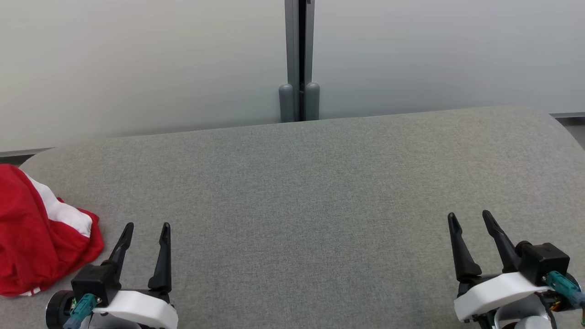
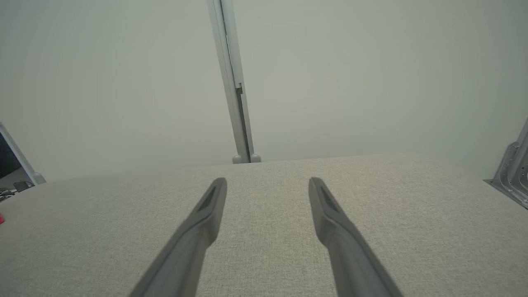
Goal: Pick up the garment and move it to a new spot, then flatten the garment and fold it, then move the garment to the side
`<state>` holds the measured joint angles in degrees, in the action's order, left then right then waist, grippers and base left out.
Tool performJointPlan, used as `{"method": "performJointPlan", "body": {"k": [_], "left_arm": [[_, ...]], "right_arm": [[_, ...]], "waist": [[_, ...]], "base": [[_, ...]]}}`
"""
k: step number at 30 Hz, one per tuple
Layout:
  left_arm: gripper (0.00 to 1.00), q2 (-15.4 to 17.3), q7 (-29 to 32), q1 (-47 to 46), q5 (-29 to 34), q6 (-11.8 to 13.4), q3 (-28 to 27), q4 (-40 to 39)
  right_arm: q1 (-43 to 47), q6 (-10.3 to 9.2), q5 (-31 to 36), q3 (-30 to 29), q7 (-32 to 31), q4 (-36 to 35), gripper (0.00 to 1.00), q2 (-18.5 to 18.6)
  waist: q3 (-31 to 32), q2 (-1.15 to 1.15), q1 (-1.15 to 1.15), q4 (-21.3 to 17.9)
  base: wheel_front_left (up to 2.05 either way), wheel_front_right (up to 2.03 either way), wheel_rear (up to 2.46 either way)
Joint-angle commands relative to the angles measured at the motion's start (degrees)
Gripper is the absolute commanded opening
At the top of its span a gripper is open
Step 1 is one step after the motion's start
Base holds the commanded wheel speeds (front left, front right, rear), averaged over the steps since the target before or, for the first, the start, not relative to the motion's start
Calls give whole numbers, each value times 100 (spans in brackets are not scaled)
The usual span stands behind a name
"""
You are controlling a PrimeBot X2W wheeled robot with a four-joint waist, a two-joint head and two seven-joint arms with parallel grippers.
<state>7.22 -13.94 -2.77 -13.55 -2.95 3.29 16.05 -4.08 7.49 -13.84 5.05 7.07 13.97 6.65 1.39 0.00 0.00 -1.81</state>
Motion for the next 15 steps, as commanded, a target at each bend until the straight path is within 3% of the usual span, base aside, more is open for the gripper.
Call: {"method": "performJointPlan", "body": {"k": [1,15], "left_arm": [[100,14,-54,32,134,45,-22,14],[100,-77,-133,21,303,22,-74,165]], "right_arm": [[39,0,137,21,59,-3,100,6],[49,0,237,38,51,38,100,-37]], "waist": [[2,0,0,-7],[-1,0,0,-15]], "base": [[0,0,0],[0,0,0]]}}
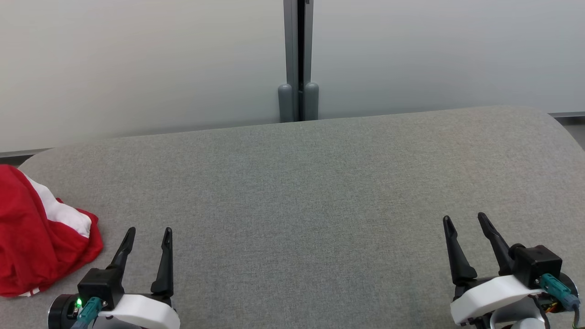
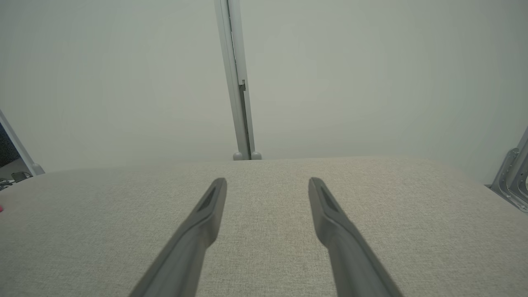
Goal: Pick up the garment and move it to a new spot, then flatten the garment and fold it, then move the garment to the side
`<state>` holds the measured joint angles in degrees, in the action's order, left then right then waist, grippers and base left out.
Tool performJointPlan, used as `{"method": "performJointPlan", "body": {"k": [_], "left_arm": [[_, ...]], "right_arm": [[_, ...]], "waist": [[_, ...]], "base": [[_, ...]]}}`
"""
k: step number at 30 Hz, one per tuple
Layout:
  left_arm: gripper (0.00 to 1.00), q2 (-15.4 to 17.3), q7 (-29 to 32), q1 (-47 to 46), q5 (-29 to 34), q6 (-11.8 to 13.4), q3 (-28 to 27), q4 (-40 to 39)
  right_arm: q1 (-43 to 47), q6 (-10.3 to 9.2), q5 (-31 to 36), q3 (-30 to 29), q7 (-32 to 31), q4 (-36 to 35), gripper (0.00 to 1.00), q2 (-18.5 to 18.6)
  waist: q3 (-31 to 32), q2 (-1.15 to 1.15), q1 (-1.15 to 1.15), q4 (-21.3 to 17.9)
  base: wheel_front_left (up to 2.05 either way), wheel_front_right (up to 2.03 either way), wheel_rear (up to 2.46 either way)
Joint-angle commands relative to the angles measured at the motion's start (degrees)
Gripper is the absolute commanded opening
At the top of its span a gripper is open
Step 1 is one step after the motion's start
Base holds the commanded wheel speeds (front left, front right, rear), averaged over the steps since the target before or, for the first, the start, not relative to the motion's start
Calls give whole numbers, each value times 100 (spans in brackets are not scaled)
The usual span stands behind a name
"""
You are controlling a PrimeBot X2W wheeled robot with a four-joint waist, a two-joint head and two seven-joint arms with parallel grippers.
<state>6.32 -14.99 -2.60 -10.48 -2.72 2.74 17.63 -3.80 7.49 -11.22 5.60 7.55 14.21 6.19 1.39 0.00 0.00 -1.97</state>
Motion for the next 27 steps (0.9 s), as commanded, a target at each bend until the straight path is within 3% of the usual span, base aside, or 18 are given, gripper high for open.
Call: {"method": "performJointPlan", "body": {"k": [1,16,21,27], "left_arm": [[100,8,-27,0,-7,-4,-29,22],[100,-48,-27,-78,-63,-25,-75,124],[100,-39,-26,-214,-69,-58,-63,157],[100,8,-27,-434,-127,-91,-102,227]], "right_arm": [[22,0,-29,-22,7,20,100,10],[40,0,-14,-67,-9,-11,100,-3],[63,0,60,-129,-25,-134,100,37],[3,0,152,-123,-100,-386,100,49]], "waist": [[-3,0,0,2],[20,0,0,133],[-29,0,0,489],[-98,0,0,1184]], "base": [[0,0,0],[0,0,0],[0,0,0],[0,0,0]]}}
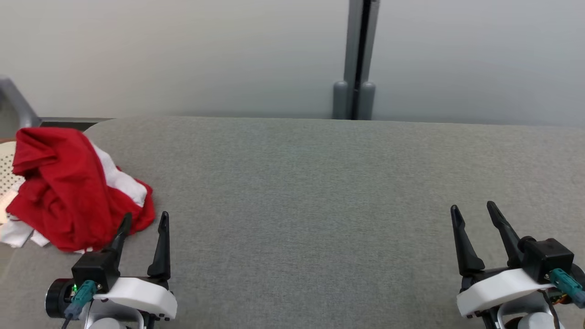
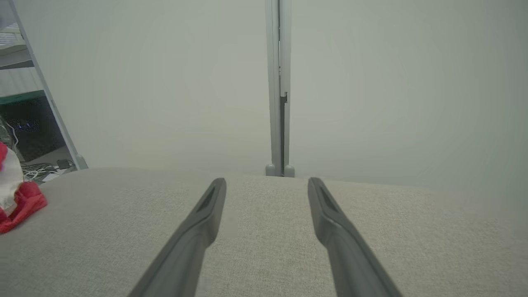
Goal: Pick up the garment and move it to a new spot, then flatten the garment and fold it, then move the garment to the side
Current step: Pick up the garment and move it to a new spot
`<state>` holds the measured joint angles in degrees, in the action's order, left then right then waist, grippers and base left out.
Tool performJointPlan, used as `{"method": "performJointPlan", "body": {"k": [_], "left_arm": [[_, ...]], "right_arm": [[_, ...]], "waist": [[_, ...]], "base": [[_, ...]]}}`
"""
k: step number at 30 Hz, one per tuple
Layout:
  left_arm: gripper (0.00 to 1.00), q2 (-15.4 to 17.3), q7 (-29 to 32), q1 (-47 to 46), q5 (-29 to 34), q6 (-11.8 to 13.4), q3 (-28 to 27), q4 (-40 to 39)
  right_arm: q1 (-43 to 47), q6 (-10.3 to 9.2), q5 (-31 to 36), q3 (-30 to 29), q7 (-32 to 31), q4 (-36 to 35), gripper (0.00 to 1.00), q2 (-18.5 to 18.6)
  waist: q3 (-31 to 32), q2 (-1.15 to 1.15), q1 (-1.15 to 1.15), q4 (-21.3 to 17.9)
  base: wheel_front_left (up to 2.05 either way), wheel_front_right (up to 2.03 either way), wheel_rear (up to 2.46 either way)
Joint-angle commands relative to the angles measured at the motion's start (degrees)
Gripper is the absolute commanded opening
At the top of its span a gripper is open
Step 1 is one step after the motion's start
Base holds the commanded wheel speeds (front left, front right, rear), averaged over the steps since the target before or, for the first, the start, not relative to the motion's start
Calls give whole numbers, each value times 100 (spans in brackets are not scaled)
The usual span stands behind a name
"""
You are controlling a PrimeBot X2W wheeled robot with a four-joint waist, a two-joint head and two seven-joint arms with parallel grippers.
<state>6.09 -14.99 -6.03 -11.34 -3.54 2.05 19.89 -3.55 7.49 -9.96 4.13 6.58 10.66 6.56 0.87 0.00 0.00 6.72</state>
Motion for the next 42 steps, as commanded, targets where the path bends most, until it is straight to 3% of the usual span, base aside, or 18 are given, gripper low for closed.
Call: {"method": "performJointPlan", "body": {"k": [1,10,18,35,42], "left_arm": [[100,46,-27,-125,-39,-18,-33,14],[100,154,-26,-261,-117,12,-204,74],[100,196,-26,-163,-166,33,-307,74],[100,221,-26,-222,-197,19,-241,138],[100,124,-20,-625,-287,-8,-182,272]], "right_arm": [[-27,0,35,8,-37,-84,100,4],[-48,0,50,176,-219,-477,100,-59],[3,0,74,275,-291,-598,100,-101],[47,0,64,298,-334,-613,100,-172],[-154,0,127,311,-454,-757,100,-88]], "waist": [[-61,0,0,448],[-118,0,0,1425],[-104,0,0,1875],[-45,0,0,1951],[-420,0,0,1774]], "base": [[0,0,0],[0,0,0],[0,0,0],[0,0,0],[0,0,0]]}}
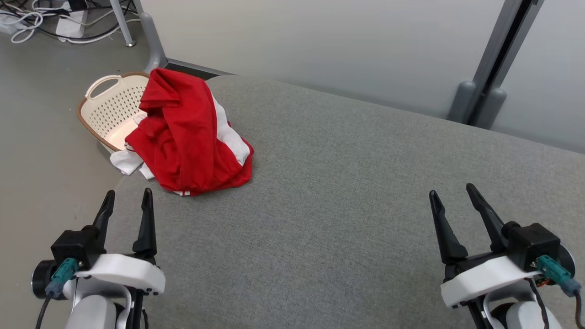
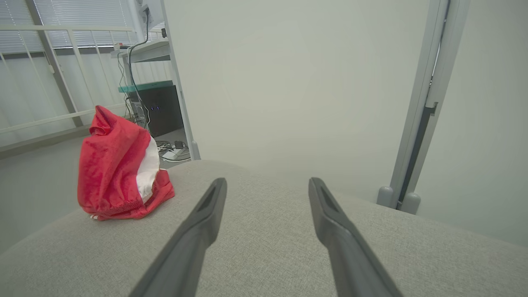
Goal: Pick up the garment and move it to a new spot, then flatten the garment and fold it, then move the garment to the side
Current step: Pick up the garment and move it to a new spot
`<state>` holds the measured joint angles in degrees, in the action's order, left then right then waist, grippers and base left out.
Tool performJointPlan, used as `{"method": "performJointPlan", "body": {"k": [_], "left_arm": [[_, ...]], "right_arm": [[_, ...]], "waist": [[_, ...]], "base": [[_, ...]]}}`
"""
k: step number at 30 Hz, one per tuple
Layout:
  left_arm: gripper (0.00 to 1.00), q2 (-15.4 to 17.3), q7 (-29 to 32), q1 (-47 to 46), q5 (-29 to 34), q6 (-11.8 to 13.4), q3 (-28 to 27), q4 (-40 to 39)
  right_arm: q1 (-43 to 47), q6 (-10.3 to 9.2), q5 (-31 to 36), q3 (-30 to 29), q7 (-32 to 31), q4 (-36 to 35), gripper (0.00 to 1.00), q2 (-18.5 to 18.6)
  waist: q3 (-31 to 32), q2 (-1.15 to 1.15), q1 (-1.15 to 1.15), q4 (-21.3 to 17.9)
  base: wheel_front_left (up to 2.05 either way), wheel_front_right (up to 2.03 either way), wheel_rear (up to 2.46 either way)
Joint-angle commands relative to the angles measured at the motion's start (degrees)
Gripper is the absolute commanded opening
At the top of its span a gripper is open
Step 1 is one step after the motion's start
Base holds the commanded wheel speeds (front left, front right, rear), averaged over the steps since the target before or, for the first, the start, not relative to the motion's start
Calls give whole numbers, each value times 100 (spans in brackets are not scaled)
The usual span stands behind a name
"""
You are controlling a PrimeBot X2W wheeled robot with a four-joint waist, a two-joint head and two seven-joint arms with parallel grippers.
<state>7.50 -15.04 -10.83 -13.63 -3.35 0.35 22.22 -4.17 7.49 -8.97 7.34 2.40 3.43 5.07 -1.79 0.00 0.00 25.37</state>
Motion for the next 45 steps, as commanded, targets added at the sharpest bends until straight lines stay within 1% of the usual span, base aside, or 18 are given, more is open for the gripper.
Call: {"method": "performJointPlan", "body": {"k": [1,7,11,12,14,18,23,24,25,26,28,31,35,40,45], "left_arm": [[100,-46,-16,-240,-138,-71,-14,111],[100,-93,-15,-1056,-282,-125,-76,521],[100,18,-15,-1713,-317,-158,-135,1042],[100,18,-15,-1713,-317,-158,-135,1042],[100,67,34,-2033,-384,-215,-148,1480],[100,260,97,-2635,-455,-227,-195,2359],[100,436,177,-3184,-557,-55,-331,3274],[66,451,157,-3256,-578,-47,-362,3382],[13,473,130,-3315,-592,-33,-383,3455],[0,486,103,-3346,-599,-36,-387,3511],[0,525,42,-3384,-582,-39,-397,3520],[0,563,-11,-3319,-492,-17,-430,3269],[0,516,-17,-2891,-321,79,-553,2314],[0,389,-21,-2253,-88,122,-602,1149],[0,237,-22,-1498,88,158,-453,118]], "right_arm": [[-125,0,42,0,-63,-75,100,88],[-553,-1,140,83,-308,-439,100,294],[-817,0,165,127,-398,-609,100,418],[-817,0,165,127,-398,-609,100,418],[-901,0,151,127,-397,-641,100,458],[-1044,0,117,147,-368,-657,100,448],[-1140,0,76,133,-287,-564,100,443],[-1148,0,70,130,-276,-541,100,438],[-1150,0,73,121,-267,-526,100,432],[-1146,0,75,110,-256,-508,100,426],[-1147,0,67,87,-224,-472,100,416],[-1131,0,49,68,-182,-402,100,384],[-1046,-1,37,50,-121,-316,100,333],[-939,0,5,-9,-34,-236,100,243],[-741,0,-29,-26,21,-165,100,190]], "waist": [[-249,0,0,-139],[-1159,0,0,-514],[-1681,0,0,-762],[-1681,0,0,-762],[-1866,0,0,-855],[-2141,0,0,-1017],[-2269,0,0,-1101],[-2274,0,0,-1107],[-2274,0,0,-1110],[-2265,0,0,-1109],[-2228,0,0,-1094],[-2121,0,0,-1068],[-1882,0,0,-1073],[-1511,0,0,-1131],[-1134,0,0,-1266]], "base": [[0,0,0],[0,0,0],[0,0,0],[0,0,0],[0,0,0],[0,0,0],[0,0,0],[0,0,0],[0,0,0],[0,0,0],[0,0,0],[0,0,0],[0,0,0],[0,0,0],[0,0,0]]}}
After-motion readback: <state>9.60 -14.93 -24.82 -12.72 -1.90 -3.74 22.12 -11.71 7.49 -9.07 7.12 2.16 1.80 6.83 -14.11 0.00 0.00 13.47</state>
